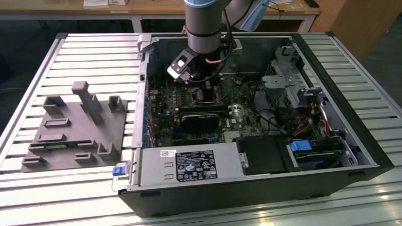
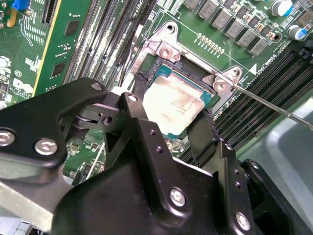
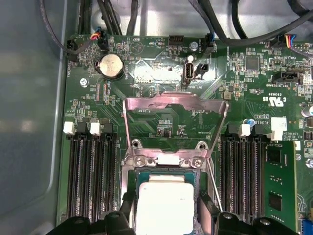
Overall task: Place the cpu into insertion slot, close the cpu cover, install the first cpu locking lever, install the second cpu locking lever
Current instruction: 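Place the cpu into insertion slot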
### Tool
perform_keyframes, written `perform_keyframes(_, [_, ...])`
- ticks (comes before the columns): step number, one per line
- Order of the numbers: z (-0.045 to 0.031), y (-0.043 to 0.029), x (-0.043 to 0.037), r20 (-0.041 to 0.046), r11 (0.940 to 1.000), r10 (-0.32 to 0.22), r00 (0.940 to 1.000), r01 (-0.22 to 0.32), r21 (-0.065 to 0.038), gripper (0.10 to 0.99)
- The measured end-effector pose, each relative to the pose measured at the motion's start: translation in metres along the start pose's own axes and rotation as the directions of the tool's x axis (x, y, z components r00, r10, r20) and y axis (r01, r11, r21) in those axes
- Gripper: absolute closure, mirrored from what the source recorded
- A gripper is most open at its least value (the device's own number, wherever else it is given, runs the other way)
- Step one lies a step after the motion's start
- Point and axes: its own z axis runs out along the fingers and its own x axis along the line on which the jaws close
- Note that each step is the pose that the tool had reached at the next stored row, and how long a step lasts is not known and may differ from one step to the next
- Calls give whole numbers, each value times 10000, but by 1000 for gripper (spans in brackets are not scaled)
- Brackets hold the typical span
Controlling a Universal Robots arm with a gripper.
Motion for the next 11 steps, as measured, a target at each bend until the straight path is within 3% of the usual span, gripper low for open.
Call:
perform_keyframes(6, [6, -1, -3, 6, 10000, 0, 10000, 0, 5, 478])
perform_keyframes(7, [6, -1, -3, 6, 10000, -1, 10000, 1, 4, 545])
perform_keyframes(11, [8, -1, -2, 2, 10000, -1, 10000, 1, 2, 545])
